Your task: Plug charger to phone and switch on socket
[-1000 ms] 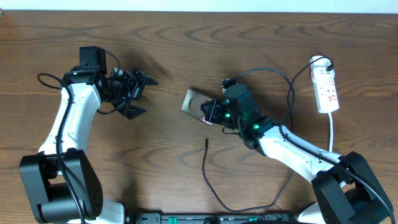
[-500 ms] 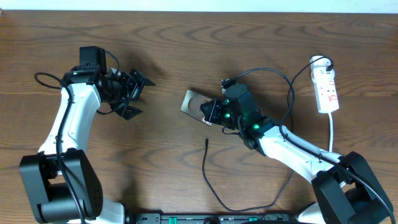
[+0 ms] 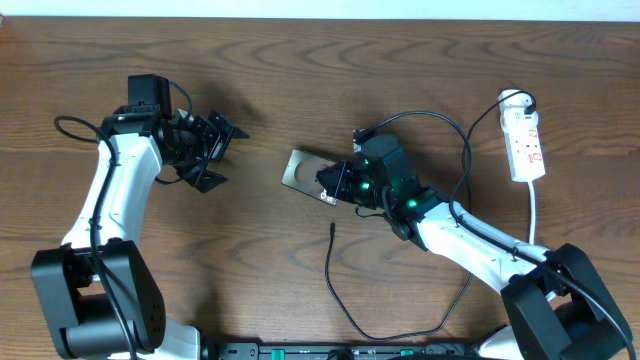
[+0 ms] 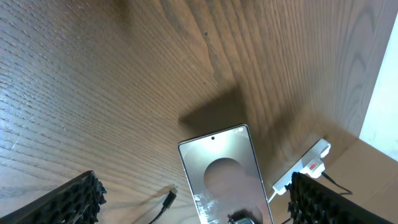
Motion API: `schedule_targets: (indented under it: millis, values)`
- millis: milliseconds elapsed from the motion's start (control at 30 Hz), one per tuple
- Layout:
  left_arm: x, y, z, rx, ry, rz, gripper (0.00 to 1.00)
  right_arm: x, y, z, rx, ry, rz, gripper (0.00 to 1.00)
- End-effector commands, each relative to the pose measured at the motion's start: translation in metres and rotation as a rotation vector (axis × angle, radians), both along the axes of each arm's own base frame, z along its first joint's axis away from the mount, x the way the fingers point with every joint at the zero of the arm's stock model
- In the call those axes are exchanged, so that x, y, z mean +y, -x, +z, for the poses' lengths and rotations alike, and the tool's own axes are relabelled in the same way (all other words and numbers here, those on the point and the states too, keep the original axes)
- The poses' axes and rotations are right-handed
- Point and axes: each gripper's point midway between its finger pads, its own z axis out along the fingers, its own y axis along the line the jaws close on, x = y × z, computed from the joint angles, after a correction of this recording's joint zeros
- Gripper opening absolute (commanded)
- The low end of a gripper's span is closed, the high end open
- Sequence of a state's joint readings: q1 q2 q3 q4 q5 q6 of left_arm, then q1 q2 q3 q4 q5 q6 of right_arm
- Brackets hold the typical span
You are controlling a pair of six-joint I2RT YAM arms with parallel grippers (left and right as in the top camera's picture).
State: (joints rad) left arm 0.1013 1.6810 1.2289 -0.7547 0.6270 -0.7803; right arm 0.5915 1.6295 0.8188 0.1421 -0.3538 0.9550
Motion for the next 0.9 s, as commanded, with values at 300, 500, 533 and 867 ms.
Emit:
schedule_targets:
  millis: [300,500,533,867]
  values:
    - [0.011,-0.005,0.011,-0.045,-0.026,0.007,0.92,0.004,-0.012,0.019,-0.020,-0.064,-0.038,0.01]
    - [0.004,-0.009,0.021,-0.085,0.059,-0.016,0.92,0.009,-0.027,0.044,-0.044,-0.185,-0.099,0.01]
    - [0.002,-0.011,0.023,-0.098,0.070,-0.021,0.92,0.011,-0.029,0.049,-0.052,-0.206,-0.103,0.01]
    - [-0.003,-0.028,0.036,-0.181,0.122,-0.014,0.92,0.012,-0.049,0.093,0.007,-0.468,-0.240,0.01]
